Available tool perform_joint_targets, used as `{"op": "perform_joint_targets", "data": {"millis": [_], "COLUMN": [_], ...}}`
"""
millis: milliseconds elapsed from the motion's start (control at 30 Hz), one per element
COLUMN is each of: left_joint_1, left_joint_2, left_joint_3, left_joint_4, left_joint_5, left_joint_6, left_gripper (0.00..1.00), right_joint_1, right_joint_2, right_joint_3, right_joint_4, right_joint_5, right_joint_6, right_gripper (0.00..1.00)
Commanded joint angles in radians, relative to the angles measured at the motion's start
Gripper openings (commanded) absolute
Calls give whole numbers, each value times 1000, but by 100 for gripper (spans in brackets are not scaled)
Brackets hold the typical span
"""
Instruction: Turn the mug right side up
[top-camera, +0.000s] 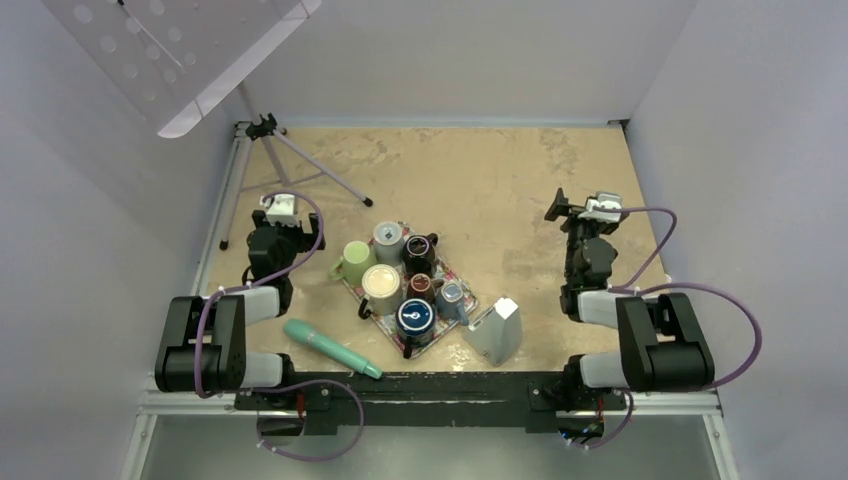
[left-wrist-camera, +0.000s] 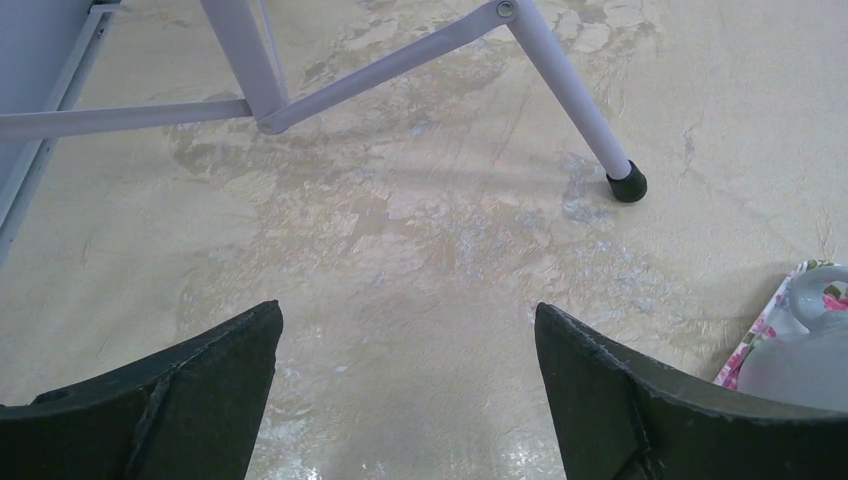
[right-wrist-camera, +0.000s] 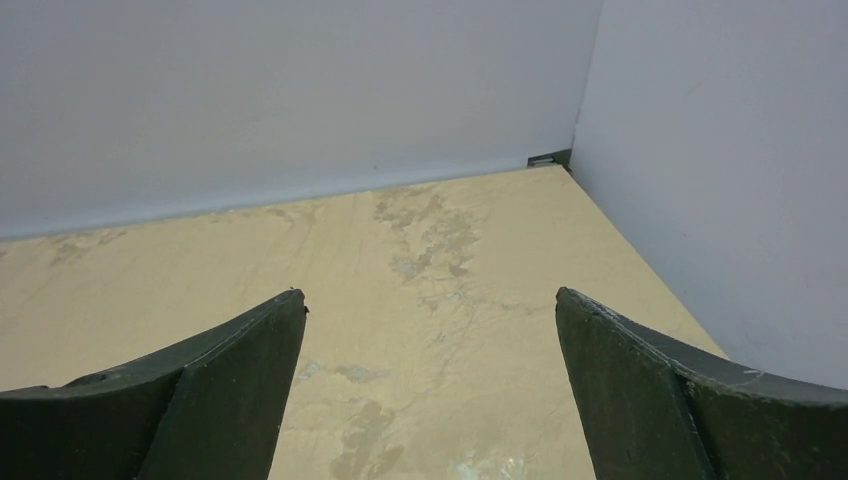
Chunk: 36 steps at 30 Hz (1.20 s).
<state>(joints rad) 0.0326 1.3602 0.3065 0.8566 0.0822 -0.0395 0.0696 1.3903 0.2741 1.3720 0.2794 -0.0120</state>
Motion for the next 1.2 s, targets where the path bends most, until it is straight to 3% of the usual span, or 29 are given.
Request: {"op": "perform_joint_targets", "data": {"millis": [0,67,167,267,400,500,567,667,767,867,933,1167], "left_joint_1": [3,3,4,4,4,9,9,3,-18,-60,-97,-158], "left_joint_2": [-12,-62,-234,-357,-347,-333,-339,-329,-289,-265,-221,-42], "left_joint_3": [20,14,69,264,581,708,734,690,661,631,621,629], "left_joint_4": [29,24,-228,-723,-1509,-1908,-2076,-2130,-2080,-1890,-1774,-1650], "left_joint_5": [10,69,233,381,648,686,661,552,507,447,383,338], "left_joint_6": [12,34,108,240,638,874,1006,1052,1007,874,833,925], "left_gripper": [100,100,100,100,93,92,92,91,78,78,73,61], "right_joint_1": [-6,-7,-6,-6,-7,-7,-5,-4,-4,0,1,3], "right_joint_2": [-148,-225,-344,-414,-470,-497,-507,-519,-542,-582,-606,-671], "right_joint_3": [58,77,135,223,297,335,353,358,327,284,269,250], "right_joint_4": [-162,-250,-418,-586,-740,-820,-876,-925,-904,-853,-847,-895], "right_joint_5": [84,76,-65,-219,-417,-521,-569,-624,-670,-688,-689,-662], "right_joint_6": [43,46,18,-55,-90,-118,-131,-137,-143,-114,-93,-63], "right_gripper": [99,99,99,99,99,99,99,99,99,99,99,99]}}
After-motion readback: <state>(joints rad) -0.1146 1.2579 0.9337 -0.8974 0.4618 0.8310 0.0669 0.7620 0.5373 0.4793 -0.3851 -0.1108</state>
